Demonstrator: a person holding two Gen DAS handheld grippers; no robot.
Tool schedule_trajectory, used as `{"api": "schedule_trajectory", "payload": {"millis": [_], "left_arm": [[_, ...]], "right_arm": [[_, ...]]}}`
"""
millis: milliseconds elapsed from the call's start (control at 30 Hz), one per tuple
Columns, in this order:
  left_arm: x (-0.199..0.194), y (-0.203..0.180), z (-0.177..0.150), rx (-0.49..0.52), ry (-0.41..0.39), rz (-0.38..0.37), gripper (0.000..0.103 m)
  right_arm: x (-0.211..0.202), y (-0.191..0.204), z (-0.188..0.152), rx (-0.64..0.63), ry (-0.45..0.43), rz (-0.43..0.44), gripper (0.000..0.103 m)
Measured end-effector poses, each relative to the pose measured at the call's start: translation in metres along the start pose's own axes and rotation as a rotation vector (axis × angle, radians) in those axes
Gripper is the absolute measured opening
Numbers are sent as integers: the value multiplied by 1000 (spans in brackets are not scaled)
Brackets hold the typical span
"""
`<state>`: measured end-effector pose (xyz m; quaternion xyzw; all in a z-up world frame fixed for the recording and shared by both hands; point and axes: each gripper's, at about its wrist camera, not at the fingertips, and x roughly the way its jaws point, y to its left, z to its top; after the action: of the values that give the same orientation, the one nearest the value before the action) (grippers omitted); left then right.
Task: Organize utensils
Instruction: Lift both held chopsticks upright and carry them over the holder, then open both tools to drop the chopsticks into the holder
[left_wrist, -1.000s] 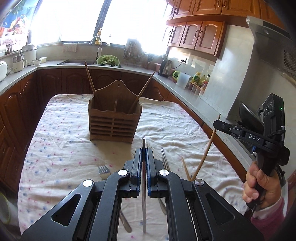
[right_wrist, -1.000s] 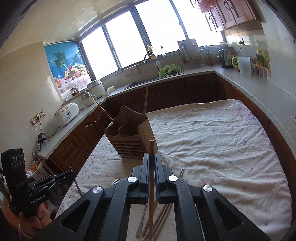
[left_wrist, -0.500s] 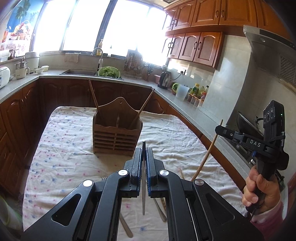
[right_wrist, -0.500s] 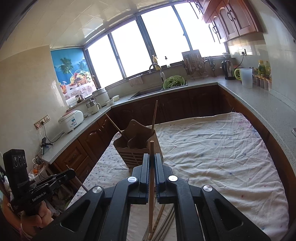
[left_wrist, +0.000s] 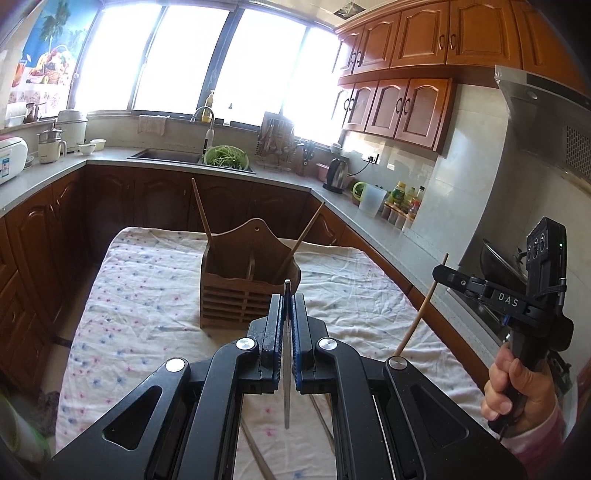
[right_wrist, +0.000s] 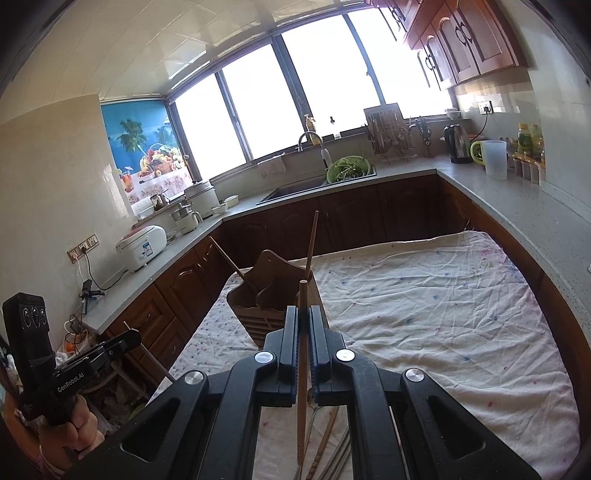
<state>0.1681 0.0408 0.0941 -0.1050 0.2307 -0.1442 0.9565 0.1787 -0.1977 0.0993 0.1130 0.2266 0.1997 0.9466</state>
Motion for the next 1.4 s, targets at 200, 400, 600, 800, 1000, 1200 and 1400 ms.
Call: {"api": "schedule_trajectory", "payload": {"millis": [200,400,600,800,1000,1200,1400], "left_arm": [[2,9,25,9,-55,21,3],[6,21,64,21,-136,49,3],[18,38,105,22,-209,75,3],[41,53,131,1,-249,99,3],[77,71,129,-45,-246,126,3],[116,90,106,-102,-226,131,3],[147,96,80,-122,-182,169,3]], "right_arm": [[13,4,19,5,-38,9,5],[31,9,51,17,-105,26,5],[52,17,87,7,-185,12,5],[79,18,108,7,-233,-6,5],[112,14,104,10,-244,-15,5],[146,6,80,10,-213,-32,5],[163,-9,56,57,-192,-50,5]]}}
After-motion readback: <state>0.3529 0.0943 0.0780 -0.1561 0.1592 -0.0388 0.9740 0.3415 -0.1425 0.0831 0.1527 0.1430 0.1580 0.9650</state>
